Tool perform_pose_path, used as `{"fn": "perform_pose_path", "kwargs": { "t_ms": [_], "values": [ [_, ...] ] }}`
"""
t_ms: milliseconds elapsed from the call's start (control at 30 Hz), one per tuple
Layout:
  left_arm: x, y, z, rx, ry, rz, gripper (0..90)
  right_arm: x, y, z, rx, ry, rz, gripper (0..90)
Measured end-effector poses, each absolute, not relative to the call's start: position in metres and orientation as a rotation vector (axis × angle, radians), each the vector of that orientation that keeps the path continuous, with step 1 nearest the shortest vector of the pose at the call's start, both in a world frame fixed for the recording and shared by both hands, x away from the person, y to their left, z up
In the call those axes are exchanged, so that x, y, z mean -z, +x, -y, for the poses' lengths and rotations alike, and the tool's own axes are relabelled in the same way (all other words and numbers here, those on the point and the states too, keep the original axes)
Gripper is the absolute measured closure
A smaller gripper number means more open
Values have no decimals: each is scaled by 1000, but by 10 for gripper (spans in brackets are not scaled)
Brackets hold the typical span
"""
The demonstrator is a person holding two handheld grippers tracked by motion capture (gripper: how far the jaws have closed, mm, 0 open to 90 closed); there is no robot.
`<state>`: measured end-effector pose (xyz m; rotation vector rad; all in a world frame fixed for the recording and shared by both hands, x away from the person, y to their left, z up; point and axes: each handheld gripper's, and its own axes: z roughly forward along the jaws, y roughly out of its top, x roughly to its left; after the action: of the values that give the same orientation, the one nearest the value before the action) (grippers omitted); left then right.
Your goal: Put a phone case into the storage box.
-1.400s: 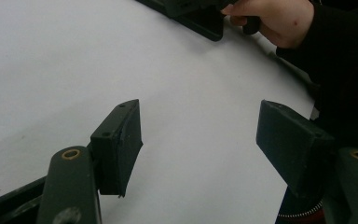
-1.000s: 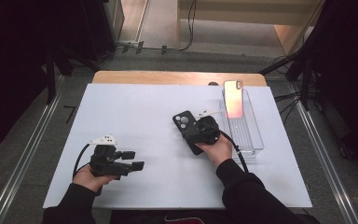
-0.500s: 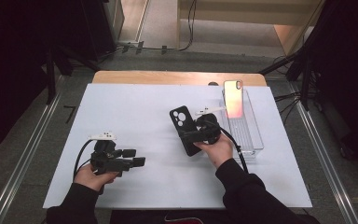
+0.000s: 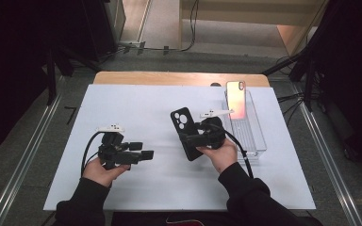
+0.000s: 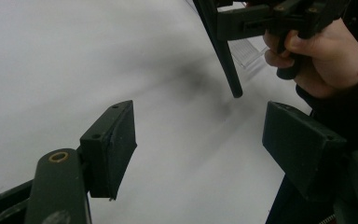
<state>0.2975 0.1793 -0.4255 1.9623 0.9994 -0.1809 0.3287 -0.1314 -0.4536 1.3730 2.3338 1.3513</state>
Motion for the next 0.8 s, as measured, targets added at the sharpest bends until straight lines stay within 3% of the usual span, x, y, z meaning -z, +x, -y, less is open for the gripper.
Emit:
{"fn": "perform_pose_path", "kwargs": {
  "t_ms": [800],
  "values": [
    [401,340,-144,103,1998,-1076,267,466,305,109,-1409,1488,-2278,133]
  ]
}}
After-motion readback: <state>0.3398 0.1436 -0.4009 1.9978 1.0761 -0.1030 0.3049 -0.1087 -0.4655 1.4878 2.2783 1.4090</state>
